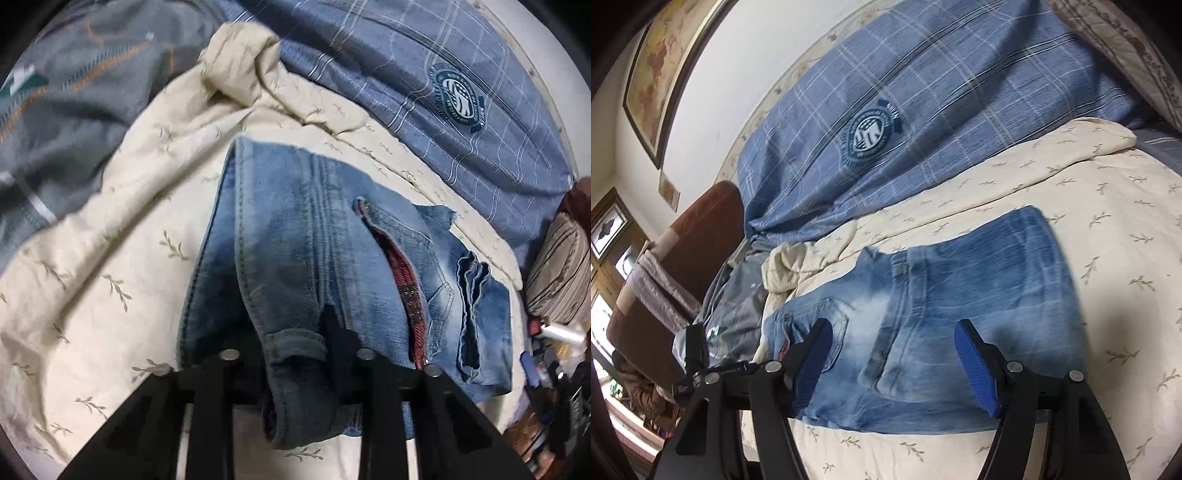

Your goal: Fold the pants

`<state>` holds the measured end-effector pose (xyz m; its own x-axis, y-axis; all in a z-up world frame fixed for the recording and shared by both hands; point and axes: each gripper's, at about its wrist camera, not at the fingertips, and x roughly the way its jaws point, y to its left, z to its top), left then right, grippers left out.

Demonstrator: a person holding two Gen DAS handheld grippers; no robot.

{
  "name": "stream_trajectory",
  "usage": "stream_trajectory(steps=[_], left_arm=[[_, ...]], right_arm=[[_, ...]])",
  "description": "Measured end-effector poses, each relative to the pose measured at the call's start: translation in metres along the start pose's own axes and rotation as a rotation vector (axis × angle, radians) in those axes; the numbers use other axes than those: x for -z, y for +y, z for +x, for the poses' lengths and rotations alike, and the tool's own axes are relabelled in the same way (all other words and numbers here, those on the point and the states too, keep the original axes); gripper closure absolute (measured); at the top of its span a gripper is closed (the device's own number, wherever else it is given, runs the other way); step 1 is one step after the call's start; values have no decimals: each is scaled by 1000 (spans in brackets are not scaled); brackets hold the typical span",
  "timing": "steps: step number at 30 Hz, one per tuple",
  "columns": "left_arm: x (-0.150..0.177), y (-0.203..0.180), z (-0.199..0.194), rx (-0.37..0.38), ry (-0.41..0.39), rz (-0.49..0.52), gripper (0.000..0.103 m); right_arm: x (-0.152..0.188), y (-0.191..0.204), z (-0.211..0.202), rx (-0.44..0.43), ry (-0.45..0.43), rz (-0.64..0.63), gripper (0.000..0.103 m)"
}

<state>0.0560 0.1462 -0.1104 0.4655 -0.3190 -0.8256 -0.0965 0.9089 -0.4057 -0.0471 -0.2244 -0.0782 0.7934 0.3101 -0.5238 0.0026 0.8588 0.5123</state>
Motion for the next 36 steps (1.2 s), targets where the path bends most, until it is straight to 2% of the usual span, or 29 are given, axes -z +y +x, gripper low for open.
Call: stream_trajectory(steps=[2,7,14,18,22,24,28,29,30,33,35,36], left_arm=[[0,-8,-8,2,-36,12,87],[-5,-52,-48,22,-139,139,88],[-4,-144,-77,60,-181,352,89],[9,-209,-70,84,-158,482,89],[32,-278,-42,108,-107,621,91],[46,-305,-17,125,-41,659,91],[75,-340,39,68,82,747,89],[77,-340,40,83,90,741,86],[75,-338,33,135,84,727,86],[64,-331,-1,292,60,704,71],[57,-323,-23,294,-24,705,38],[52,-316,-33,277,-78,704,35]], right_arm=[[-3,-5,-3,14,-11,14,31],[-11,-24,-12,46,-49,89,31],[-23,-57,-33,67,-138,213,32],[-28,-75,-45,70,-166,266,32],[-33,-95,-62,72,-205,320,32],[-36,-104,-68,76,-224,344,31],[-39,-128,-79,67,-240,405,31],[-39,-134,-81,38,-237,431,31],[-39,-139,-82,5,-235,449,31],[-42,-142,-80,-102,-214,460,31],[-45,-131,-71,-131,-181,420,31],[-45,-124,-65,-142,-154,394,31]])
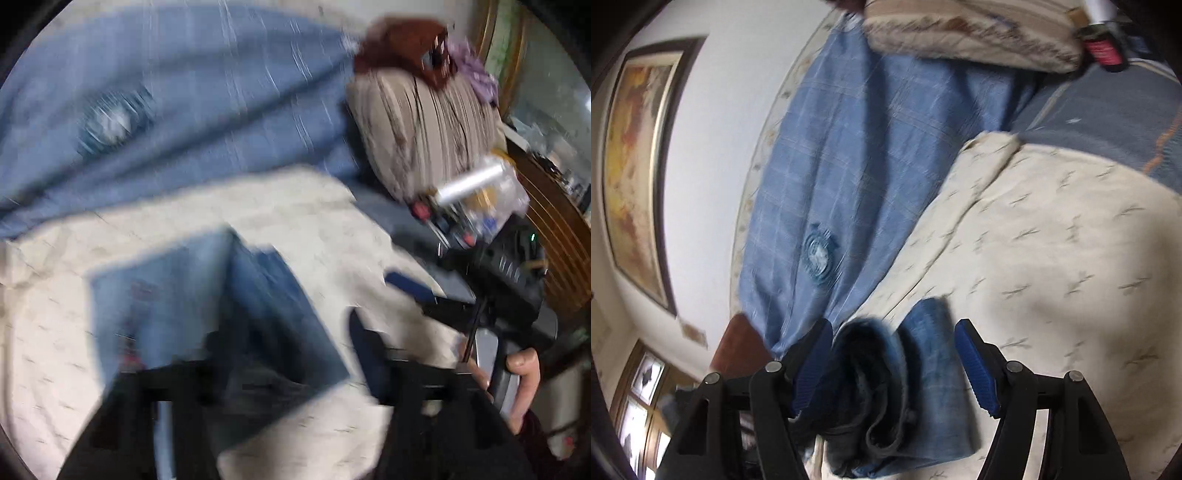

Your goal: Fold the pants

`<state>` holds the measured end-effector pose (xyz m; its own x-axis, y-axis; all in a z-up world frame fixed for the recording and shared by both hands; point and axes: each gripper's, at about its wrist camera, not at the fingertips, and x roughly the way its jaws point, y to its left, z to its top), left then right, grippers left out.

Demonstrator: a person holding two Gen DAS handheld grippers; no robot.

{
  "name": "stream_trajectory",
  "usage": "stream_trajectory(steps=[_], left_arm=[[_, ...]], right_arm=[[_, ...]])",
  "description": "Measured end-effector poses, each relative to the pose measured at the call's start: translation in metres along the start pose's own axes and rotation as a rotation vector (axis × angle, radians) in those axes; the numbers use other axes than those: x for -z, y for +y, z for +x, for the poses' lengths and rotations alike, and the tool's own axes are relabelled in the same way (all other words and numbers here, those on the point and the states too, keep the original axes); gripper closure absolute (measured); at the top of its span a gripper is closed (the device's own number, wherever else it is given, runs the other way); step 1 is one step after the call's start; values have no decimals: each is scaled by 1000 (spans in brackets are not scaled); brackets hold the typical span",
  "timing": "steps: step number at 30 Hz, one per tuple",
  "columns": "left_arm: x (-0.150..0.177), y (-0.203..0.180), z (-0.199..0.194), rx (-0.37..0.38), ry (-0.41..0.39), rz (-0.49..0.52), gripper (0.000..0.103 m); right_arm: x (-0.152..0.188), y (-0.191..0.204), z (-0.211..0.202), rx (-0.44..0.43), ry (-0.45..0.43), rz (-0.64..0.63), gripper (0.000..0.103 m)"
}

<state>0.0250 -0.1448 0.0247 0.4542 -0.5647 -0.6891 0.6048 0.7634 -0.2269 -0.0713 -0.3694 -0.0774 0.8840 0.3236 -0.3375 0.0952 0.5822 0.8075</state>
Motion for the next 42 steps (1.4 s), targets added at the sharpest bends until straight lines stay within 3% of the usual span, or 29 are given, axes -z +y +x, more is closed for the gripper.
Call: stream_trajectory(steps=[2,4,8,13,16,19,24,28,32,33,34,35,36,42], left_arm=[[1,19,-15,-58,-37,-9,34],[10,50,-20,-107,-27,-70,34],[37,119,-19,-165,-8,-272,34],[74,157,2,-180,43,-383,34],[87,160,12,-137,46,-383,34],[87,159,13,-137,30,-347,34],[78,137,18,-212,1,-230,34],[74,126,23,-264,-11,-165,35],[73,125,20,-263,-17,-147,35],[73,126,21,-265,-15,-143,35],[73,127,20,-265,-15,-145,35],[74,128,19,-265,-15,-148,35],[75,130,17,-263,-14,-153,35],[81,142,10,-277,-29,-201,34]], right_arm=[[9,11,19,-5,84,-47,31],[18,20,38,6,144,-88,31],[29,30,70,38,207,-138,31],[30,12,102,38,262,-57,31],[34,-2,122,43,314,29,31],[37,-5,124,-79,336,108,29],[39,14,115,-219,338,73,27],[47,38,114,-178,338,-59,23],[59,51,128,30,348,-209,22],[63,48,133,77,361,-218,24],[64,43,134,119,365,-229,39],[65,39,136,168,358,-240,69],[65,36,136,167,362,-228,80],[67,58,115,153,294,-332,90]])
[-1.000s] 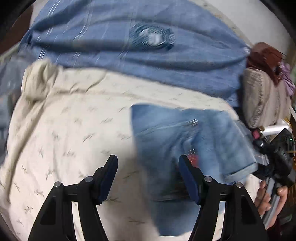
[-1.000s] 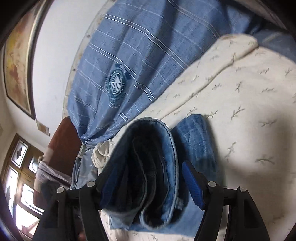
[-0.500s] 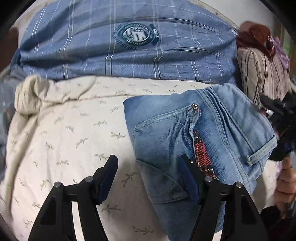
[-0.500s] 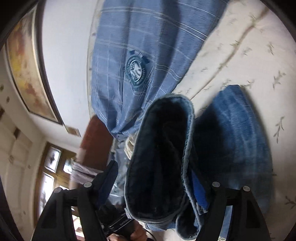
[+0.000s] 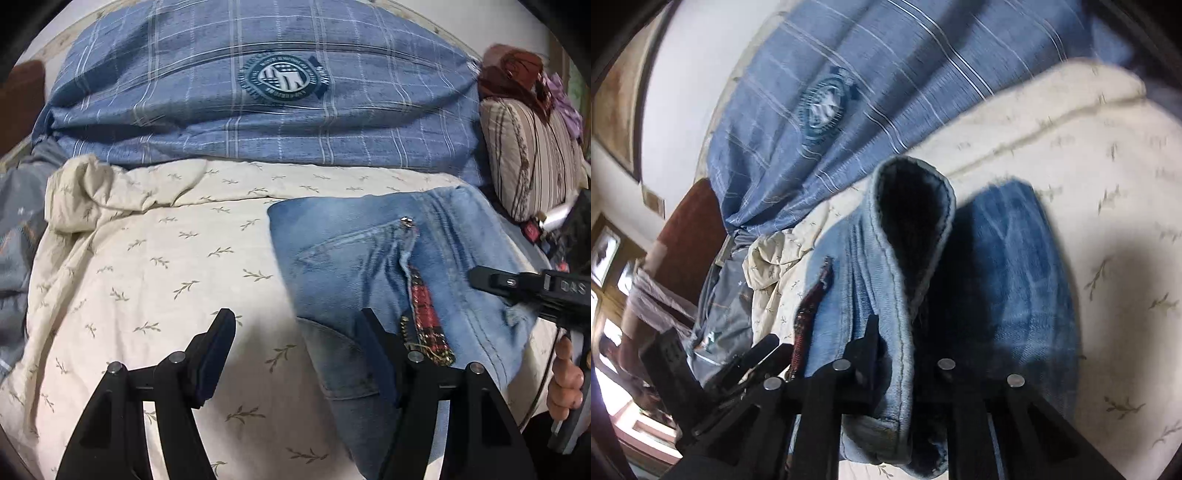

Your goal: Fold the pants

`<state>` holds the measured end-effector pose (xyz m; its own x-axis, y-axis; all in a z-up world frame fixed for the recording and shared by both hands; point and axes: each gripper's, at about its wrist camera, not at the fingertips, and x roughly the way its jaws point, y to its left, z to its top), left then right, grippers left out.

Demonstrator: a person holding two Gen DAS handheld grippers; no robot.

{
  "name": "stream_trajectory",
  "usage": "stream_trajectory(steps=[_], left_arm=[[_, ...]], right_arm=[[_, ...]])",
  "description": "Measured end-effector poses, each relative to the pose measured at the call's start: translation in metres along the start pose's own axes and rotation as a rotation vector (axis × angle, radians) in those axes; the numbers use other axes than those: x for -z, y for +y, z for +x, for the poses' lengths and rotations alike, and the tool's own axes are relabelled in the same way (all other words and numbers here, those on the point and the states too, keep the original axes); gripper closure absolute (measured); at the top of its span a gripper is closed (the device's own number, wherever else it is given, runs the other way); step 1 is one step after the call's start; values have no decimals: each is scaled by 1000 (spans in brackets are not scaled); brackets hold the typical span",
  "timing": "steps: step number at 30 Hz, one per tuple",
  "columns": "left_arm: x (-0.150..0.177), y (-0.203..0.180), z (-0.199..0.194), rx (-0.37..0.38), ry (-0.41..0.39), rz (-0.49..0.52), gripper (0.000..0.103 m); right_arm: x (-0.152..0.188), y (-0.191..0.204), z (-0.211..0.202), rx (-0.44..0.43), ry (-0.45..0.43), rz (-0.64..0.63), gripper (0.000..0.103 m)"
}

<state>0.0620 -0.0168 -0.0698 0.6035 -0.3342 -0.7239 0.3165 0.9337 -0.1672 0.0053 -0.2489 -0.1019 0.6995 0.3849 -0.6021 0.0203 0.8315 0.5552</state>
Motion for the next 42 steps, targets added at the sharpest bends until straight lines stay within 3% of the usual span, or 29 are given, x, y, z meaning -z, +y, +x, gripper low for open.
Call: stream_trajectory(steps=[4,8,12,14,17,19,22,24,26,29,34,42], left_arm=[[2,-3,3,73,17,-19,34],[1,-20,-10,95,-59,25,34],[6,-35,6,41,-8,95,34],[8,-40,16,25,27,110,33],[8,-36,13,30,25,97,33],[4,-30,9,20,2,75,33],[-4,-22,0,-10,-45,43,33],[-14,-17,-3,-34,-73,14,33],[-26,-14,-2,-31,-88,-20,33],[-42,-14,12,-55,-66,-28,33],[-56,-11,47,-82,-16,-50,33],[-48,-12,80,-151,47,28,30]], right_arm=[[-8,8,-22,-7,-87,-24,93],[-16,-7,-48,7,-177,19,94],[-17,-49,-30,56,-63,188,93],[-15,-66,-16,79,18,260,84],[-17,-71,-22,44,22,286,77],[-19,-70,-34,29,-12,284,74],[-25,-67,-64,26,-154,271,74],[-31,-57,-82,16,-258,202,73],[-38,-42,-85,13,-287,120,73],[-52,-21,-68,29,-244,17,73],[-66,-12,-26,31,-125,-36,73],[-65,-44,30,136,31,55,75]])
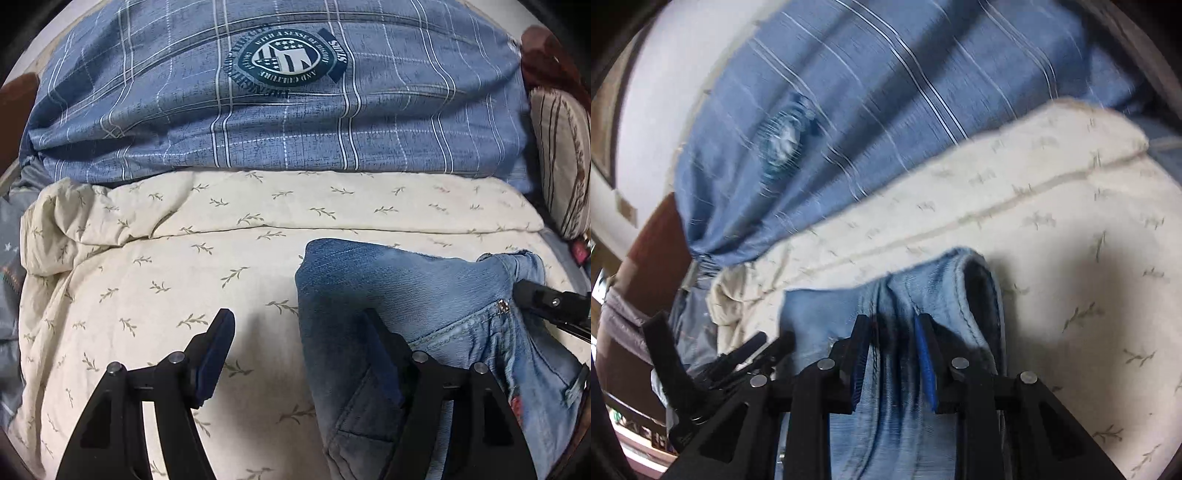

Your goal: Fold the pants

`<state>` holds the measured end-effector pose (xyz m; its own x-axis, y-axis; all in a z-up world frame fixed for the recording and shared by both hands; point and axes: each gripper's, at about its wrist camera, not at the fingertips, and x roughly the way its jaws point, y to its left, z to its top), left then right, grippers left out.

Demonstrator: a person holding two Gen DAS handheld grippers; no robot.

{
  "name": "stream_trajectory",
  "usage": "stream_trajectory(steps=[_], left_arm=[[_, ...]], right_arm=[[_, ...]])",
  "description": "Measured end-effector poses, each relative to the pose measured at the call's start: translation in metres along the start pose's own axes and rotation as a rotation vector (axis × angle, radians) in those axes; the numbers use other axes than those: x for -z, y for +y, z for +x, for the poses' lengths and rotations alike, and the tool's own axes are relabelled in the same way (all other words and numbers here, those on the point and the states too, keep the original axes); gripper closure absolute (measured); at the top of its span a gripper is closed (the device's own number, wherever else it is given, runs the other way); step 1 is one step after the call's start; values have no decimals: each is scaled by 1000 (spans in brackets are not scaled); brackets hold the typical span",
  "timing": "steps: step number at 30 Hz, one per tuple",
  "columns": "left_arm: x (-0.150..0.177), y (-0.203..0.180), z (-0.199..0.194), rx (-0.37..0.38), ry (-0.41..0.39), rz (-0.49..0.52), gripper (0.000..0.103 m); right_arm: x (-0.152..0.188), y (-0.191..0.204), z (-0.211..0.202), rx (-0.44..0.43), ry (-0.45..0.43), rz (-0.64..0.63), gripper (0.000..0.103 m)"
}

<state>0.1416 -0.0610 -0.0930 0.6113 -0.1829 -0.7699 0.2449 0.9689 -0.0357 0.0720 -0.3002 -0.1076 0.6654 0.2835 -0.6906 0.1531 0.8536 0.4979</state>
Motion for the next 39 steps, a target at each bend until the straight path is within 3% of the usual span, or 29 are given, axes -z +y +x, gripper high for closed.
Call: stream_trajectory(steps=[3,10,22,29,39], left_arm=[[4,-10,2,-63,-16,67,27],[19,-27,-26,-129,-79,130,28],[46,-45,-78,-88,-134,155,27],[59,-58,-83,-63,-106,173,27],[64,-65,-76,-102,-113,216,23]], right_arm=[[2,-1,2,2,5,-11,74],[19,5,-20,-37,-3,-21,75],[68,21,-73,-19,-49,-111,73],[77,12,-63,11,0,-77,73],[74,-5,-50,-41,55,-1,72]])
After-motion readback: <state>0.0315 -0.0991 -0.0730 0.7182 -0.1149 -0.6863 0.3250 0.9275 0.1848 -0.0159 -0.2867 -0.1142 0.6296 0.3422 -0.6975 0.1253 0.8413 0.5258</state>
